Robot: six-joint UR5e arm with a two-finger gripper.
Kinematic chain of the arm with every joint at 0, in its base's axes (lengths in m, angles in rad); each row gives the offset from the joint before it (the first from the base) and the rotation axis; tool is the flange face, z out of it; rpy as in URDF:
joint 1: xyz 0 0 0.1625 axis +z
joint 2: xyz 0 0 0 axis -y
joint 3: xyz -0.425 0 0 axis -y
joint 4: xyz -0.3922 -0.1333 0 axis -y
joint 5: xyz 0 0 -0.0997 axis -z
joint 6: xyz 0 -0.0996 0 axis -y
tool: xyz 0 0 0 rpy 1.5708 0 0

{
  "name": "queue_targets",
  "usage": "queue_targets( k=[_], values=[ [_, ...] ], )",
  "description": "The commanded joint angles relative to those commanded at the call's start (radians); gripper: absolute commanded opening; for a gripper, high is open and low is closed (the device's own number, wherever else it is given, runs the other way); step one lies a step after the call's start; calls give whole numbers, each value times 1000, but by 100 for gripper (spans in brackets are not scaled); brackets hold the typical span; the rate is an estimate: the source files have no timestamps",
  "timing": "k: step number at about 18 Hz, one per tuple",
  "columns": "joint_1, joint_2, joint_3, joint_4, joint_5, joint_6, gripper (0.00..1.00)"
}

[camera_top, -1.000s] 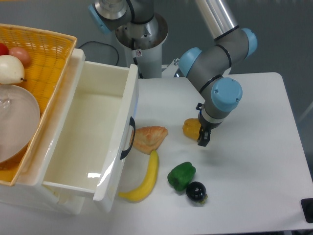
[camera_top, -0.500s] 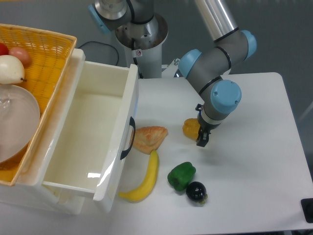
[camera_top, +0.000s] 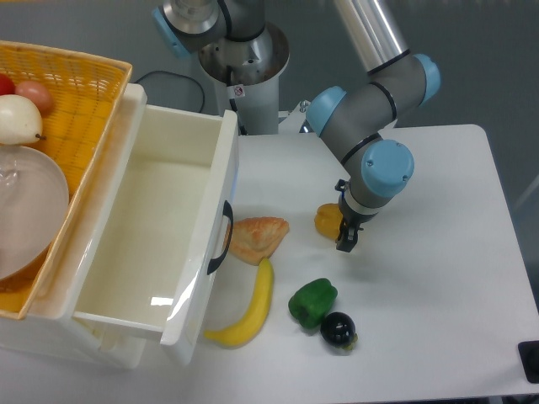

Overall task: Pick up the yellow pepper
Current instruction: 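Lower the gripper down around the yellow pepper, then close the gripper on the yellow pepper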

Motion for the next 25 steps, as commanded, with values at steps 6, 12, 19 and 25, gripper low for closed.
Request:
queue_targets(
  k=[6,12,19,25],
  values=[
    [0,-8,6,-3,3,-2,54],
    [0,5,69,-15,-11,-41,40],
    [-31,0,163,-23,-81,-264,40],
    [-80,38,183,-25,-100,-472,41]
  ],
)
